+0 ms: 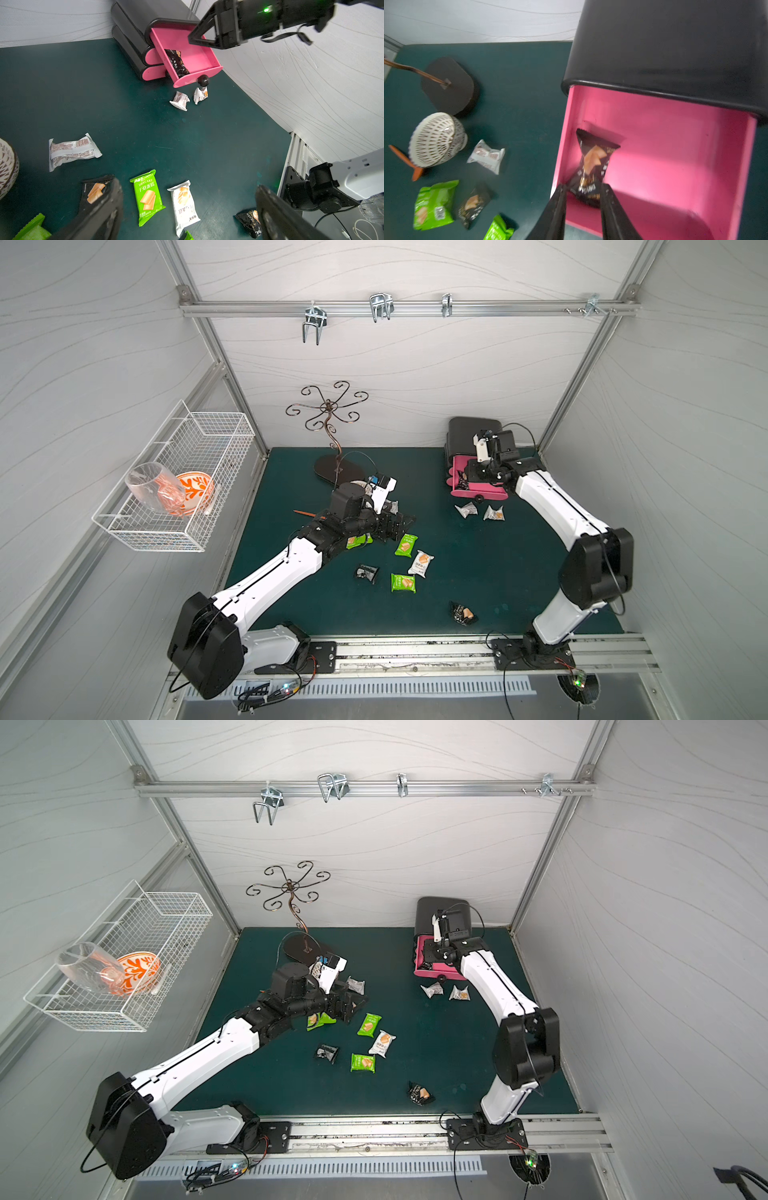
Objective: Place the cookies into the drawer by color
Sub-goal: Place the cookie in the drawer, then pick up the cookie at the center of the board.
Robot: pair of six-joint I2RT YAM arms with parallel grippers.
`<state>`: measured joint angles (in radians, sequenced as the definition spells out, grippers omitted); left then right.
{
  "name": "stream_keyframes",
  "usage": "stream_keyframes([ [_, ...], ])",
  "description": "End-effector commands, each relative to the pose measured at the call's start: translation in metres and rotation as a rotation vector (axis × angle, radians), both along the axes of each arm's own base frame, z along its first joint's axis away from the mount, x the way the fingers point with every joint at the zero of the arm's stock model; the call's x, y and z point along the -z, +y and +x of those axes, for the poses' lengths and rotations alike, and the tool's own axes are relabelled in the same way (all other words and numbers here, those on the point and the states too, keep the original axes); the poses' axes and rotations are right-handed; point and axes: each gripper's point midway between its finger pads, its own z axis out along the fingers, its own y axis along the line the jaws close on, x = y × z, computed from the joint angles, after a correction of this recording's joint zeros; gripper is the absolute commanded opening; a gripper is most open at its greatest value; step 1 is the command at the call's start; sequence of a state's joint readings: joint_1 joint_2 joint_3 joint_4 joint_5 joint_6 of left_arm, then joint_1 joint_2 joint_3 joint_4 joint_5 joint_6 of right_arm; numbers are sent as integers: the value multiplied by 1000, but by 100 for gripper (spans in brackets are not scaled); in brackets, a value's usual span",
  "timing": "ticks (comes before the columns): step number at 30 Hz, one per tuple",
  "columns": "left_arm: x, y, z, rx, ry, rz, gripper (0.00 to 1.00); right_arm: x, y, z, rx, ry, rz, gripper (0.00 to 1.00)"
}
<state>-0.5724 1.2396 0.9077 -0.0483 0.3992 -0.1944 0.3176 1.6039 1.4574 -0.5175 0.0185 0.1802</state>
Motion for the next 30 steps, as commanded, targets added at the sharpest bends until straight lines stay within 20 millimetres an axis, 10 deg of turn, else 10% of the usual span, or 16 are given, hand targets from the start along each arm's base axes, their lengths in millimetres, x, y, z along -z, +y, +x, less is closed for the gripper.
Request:
stream_keyframes([
  [1,-30,-8,8,4,-74,-37,99,-12,3,-62,-60,57,45,32],
  [15,-20,-12,3,20,-50,-22,99,84,12,-311,-254,572,11,29],
  [20,-12,-13,-3,30,-30,-15,99,127,3,-339,-224,677,-139,33],
  [30,-3,-15,-12,43,-11,-15,99,167,7,-335,-161,719,-183,51],
])
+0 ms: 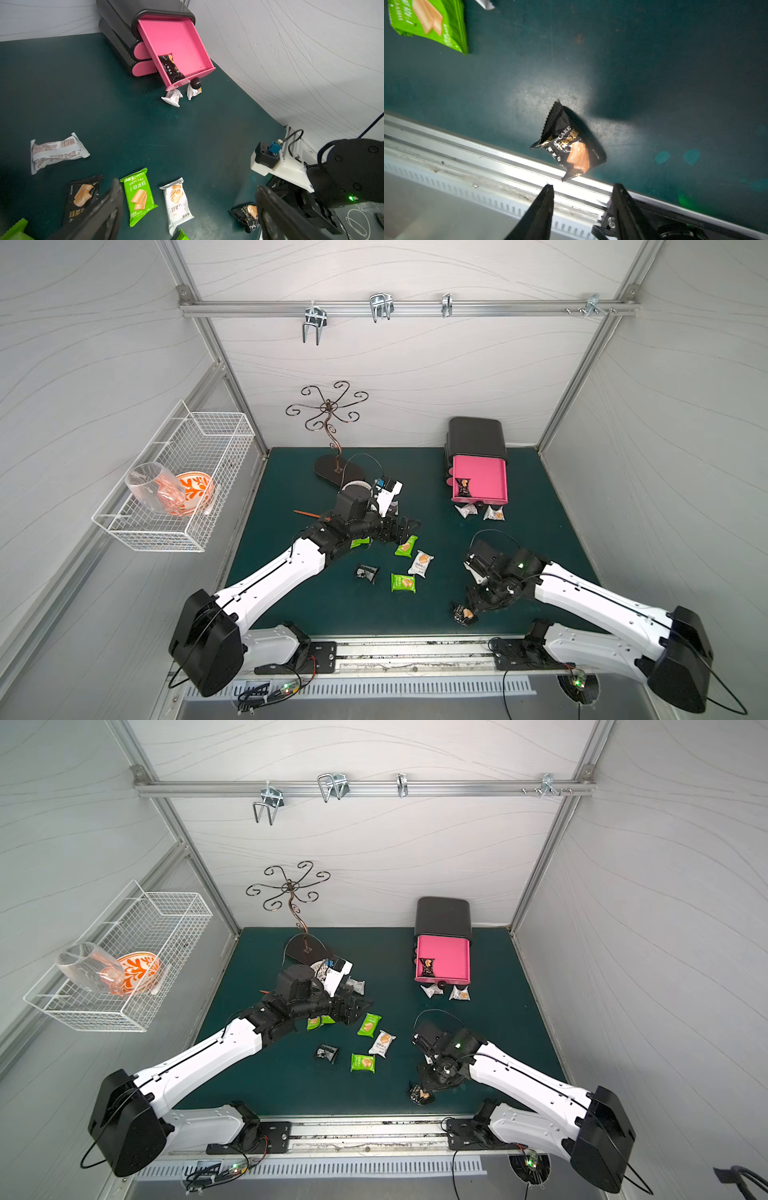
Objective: Place the cookies into the drawer by color
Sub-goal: Pick up the cookie at the center of the board, then place the cookie in the drawer.
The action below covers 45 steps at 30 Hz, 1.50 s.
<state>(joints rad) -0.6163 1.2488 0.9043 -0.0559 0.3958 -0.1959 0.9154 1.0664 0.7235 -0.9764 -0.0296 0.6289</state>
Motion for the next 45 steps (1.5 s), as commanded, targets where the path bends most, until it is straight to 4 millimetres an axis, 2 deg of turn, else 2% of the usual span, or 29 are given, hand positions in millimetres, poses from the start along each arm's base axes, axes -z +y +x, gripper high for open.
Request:
stream_keyframes([
  [1,-10,-3,-1,4,-28,-28,99,15,4,0,32,27,-15,51],
  [6,-9,-3,-3,11,-30,-17,99,28,17,-7,27,80,49,49],
  [10,-7,-3,-7,17,-30,-12,99,43,16,-11,51,110,40,48],
  [13,-5,-5,-9,24,-28,-10,99,54,13,-11,60,119,1,42],
  [18,-6,-7,-11,28,-30,-14,99,60,9,-7,52,98,-53,26],
  [25,-6,-6,-10,22,-32,-12,99,56,9,-3,35,62,-59,0],
  [27,-7,-6,-9,21,-33,-14,99,51,11,-1,26,40,-47,0],
  [30,-10,-7,-8,20,-39,-17,99,31,15,7,9,-21,-22,0],
  [36,-15,-9,-6,20,-53,-22,99,-39,22,48,15,-278,51,0],
  [40,-22,-9,-4,22,-73,-21,99,-89,23,92,68,-418,94,0],
  [45,-29,-9,-3,25,-96,-14,99,-147,11,163,185,-598,154,0],
])
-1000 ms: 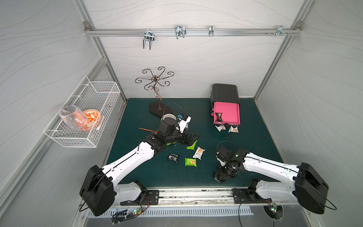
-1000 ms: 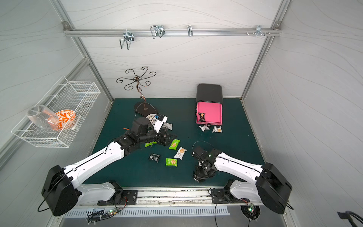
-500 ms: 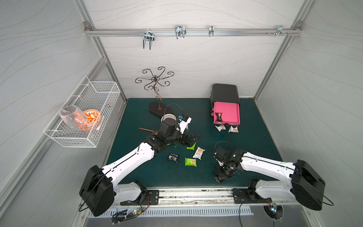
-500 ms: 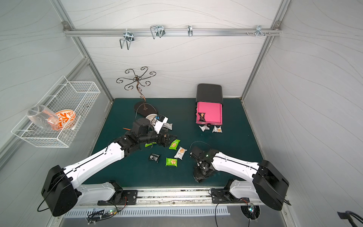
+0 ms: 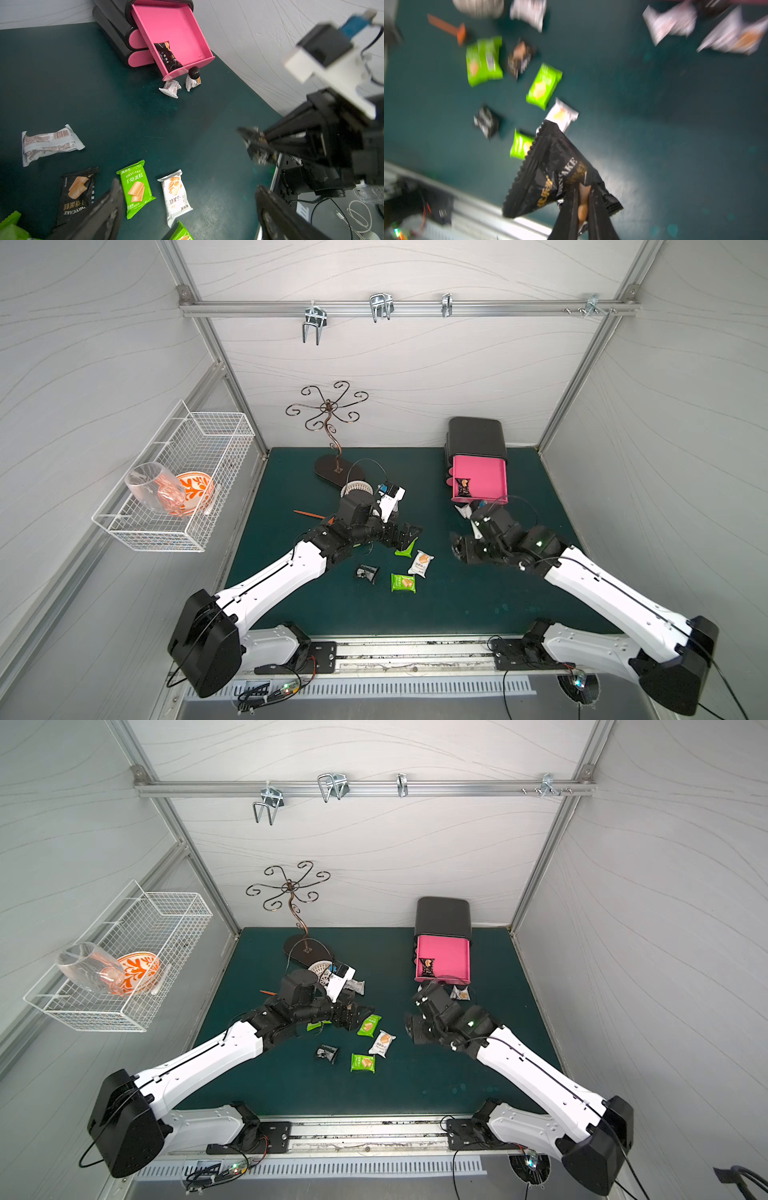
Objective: Place the cookies into the drawer by color
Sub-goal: Place the cookie in the drawer.
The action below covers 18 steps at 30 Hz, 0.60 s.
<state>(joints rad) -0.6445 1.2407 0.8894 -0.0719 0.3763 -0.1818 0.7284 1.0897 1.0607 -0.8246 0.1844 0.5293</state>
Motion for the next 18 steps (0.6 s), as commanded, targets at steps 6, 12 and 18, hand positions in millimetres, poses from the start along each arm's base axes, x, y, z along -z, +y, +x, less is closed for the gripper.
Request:
stream_keyframes([
  [6,-40,-6,7,8,-104,-45,99,-44,-37,114,150,-178,-26,0],
  [12,-40,-5,6,8,-103,-45,99,-28,-56,173,229,-176,-33,0],
  [18,-39,-3,5,1,-99,-43,99,2,-70,216,273,-140,-67,0],
])
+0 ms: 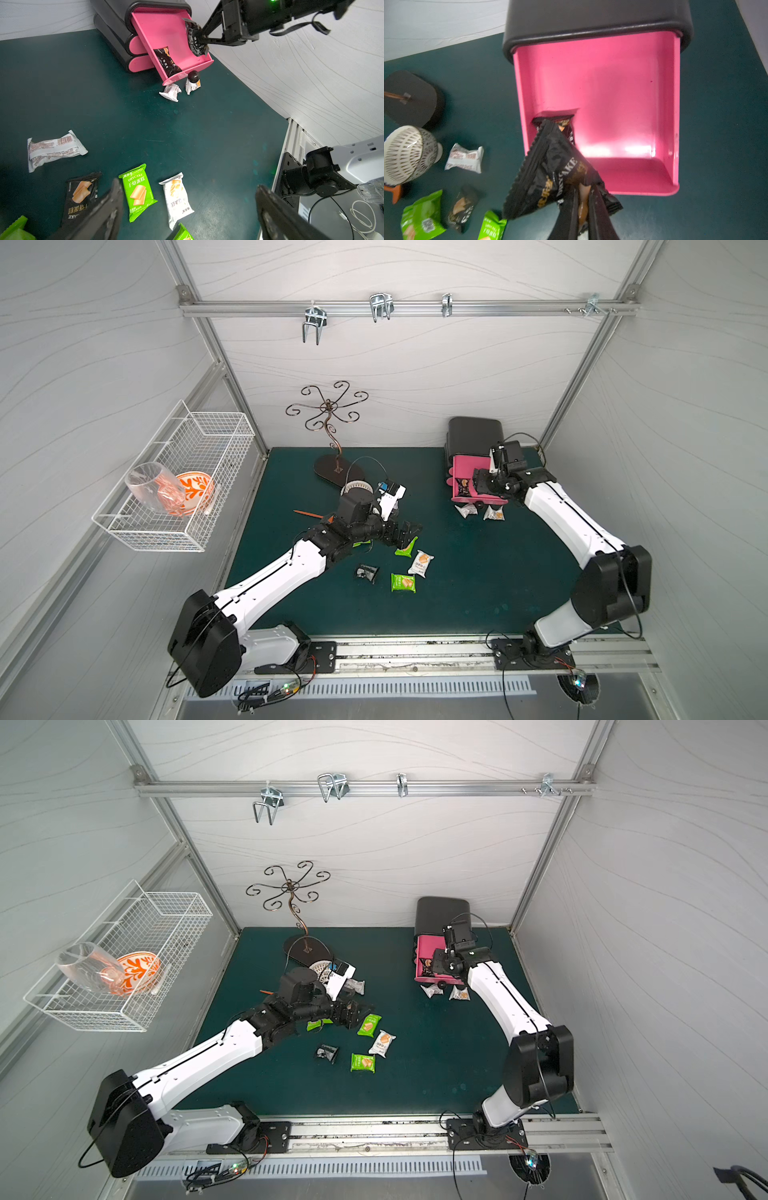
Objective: Place the cookies into the drawer by color
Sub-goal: Place the cookie in the drawer.
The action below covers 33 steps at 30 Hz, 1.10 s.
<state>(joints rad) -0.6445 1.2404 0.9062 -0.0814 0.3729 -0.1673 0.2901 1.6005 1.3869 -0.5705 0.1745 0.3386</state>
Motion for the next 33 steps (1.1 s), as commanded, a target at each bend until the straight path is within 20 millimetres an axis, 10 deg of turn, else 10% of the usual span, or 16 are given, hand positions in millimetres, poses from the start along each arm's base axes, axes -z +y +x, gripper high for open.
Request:
stream_keyframes([
  [1,-33,-3,4,-2,-80,-45,99,2,-3,23,-3,-30,-12,0],
  [4,-32,-2,4,-7,-76,-40,99,19,-9,33,22,4,-19,0],
  [10,-29,0,4,-15,-69,-30,99,18,-13,41,37,-3,-6,33],
  [19,-31,-1,7,-23,-75,-34,100,-43,-10,27,0,-92,47,51],
  [26,-32,7,12,-79,-75,-20,99,-82,41,-41,-181,-103,229,44],
  [33,-25,71,23,-409,-77,103,99,-28,146,-135,-574,61,284,42],
])
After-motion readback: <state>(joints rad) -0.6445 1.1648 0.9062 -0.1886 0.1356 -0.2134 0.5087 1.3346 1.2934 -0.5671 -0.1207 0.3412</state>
